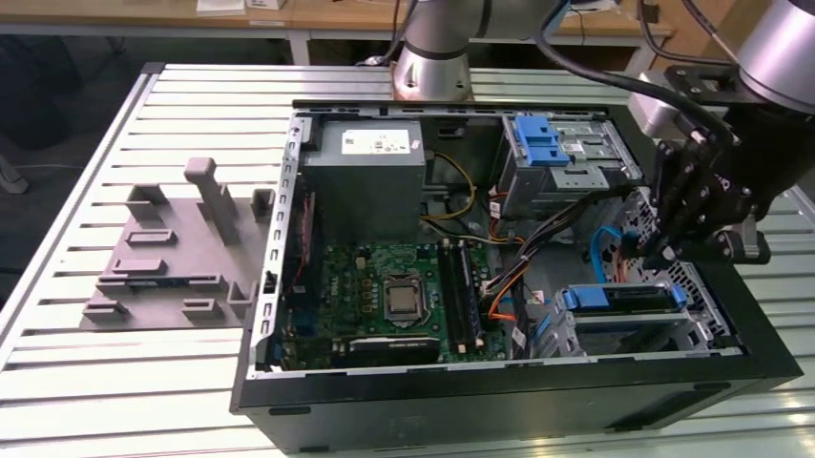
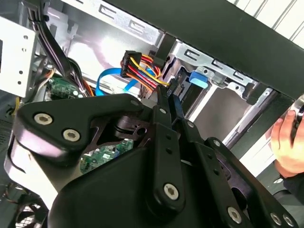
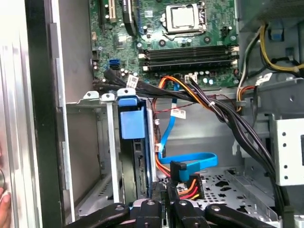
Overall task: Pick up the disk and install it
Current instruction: 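Insert the first disk wire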
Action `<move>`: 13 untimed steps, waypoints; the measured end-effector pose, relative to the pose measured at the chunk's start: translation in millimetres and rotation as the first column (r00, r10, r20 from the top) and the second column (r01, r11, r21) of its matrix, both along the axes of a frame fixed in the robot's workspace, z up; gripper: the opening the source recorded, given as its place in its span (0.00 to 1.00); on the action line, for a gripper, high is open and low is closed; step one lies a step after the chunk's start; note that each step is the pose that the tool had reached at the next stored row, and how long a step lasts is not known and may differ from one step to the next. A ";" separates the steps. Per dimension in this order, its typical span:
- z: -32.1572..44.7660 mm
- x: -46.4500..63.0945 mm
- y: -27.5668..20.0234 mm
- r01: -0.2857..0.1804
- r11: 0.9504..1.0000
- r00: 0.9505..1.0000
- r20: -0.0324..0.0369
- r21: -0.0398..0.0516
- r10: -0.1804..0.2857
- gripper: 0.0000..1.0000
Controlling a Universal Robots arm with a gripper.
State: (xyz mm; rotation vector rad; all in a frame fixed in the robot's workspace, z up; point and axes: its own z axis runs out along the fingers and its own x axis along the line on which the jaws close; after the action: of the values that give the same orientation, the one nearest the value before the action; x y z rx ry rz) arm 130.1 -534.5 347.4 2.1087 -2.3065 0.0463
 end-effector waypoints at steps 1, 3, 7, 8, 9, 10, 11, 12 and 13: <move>-0.5 -0.8 -1.2 -0.002 1.000 1.000 0.000 0.000 0.002 0.16; -1.2 -2.8 -3.8 -0.004 1.000 1.000 0.002 0.001 0.004 0.16; -2.8 -4.6 -8.6 -0.007 1.000 1.000 0.003 0.002 0.007 0.16; -3.1 -4.6 -10.0 -0.007 1.000 1.000 0.003 0.002 0.007 0.16; -3.2 -4.6 -11.5 -0.008 1.000 1.000 0.003 0.002 0.008 0.16; -3.4 -4.7 -12.9 -0.008 1.000 1.000 0.003 0.003 0.008 0.16; -3.5 -4.7 -14.1 -0.008 1.000 1.000 0.003 0.003 0.008 0.16; -3.6 -4.7 -15.1 -0.009 1.000 1.000 0.003 0.003 0.009 0.16; -3.7 -4.7 -15.9 -0.009 1.000 1.000 0.003 0.003 0.009 0.16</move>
State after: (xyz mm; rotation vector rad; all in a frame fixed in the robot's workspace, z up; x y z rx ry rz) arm 125.4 -550.4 343.7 2.1222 -2.3005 0.0466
